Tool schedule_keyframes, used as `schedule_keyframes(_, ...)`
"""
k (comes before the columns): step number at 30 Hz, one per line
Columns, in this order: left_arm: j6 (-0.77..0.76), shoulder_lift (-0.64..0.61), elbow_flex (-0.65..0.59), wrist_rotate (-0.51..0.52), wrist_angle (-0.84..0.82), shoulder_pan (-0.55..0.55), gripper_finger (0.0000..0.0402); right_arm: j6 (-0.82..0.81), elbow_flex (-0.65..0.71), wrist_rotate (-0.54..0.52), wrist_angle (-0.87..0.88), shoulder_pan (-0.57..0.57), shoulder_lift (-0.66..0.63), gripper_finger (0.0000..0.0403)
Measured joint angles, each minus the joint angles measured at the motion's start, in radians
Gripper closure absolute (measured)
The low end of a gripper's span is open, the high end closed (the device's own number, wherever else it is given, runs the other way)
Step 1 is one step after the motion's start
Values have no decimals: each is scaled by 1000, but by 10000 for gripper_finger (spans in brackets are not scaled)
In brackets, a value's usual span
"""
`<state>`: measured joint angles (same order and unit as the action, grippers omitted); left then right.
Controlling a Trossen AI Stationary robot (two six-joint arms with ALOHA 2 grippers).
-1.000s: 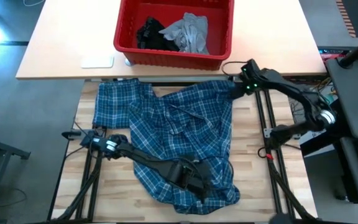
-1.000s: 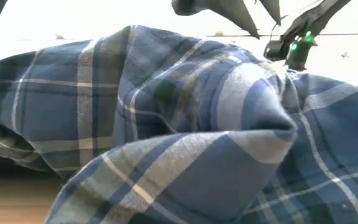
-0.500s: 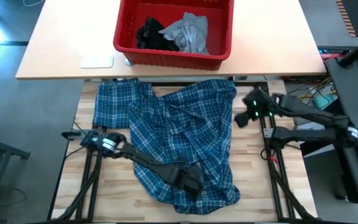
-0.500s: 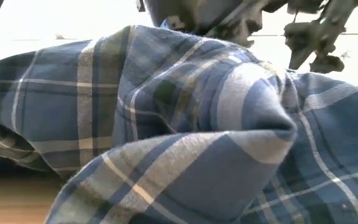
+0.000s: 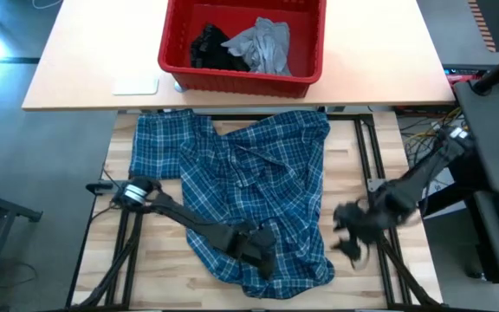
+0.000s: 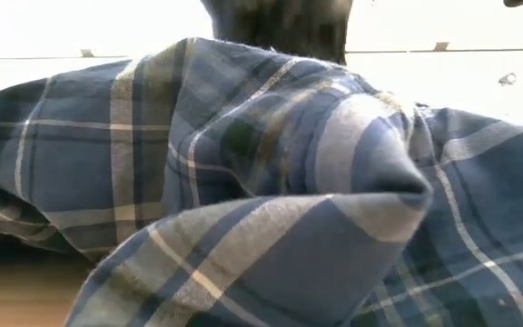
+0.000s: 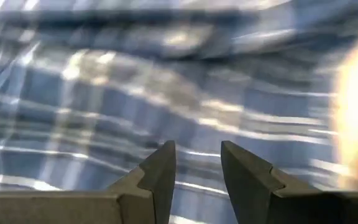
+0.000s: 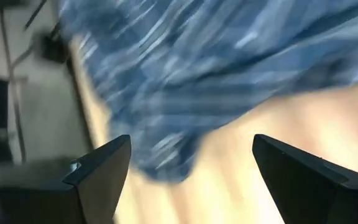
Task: Fold Laundry from Bin
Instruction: Fold the blue patterned long sleeve shirt
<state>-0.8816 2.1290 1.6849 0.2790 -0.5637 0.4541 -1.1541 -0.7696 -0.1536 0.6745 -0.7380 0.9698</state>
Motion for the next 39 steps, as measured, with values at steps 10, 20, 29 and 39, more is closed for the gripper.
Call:
schedule_keyframes(10,122,-43,131,-94,-231,189,288,-31,-81,-64,-115,-255,373,73)
schedule_keyframes(20,281,-3,132,-97,-366,272,288,48,-79,-71,-96,-268,572,77)
schedule_keyframes(29,148,100,151,48,-378,223,304,176,-155,-109,-333,-233,661,77)
schedule_keyframes(39,351,7,205,234,-487,100,395,284,-175,-273,-345,84,473,77)
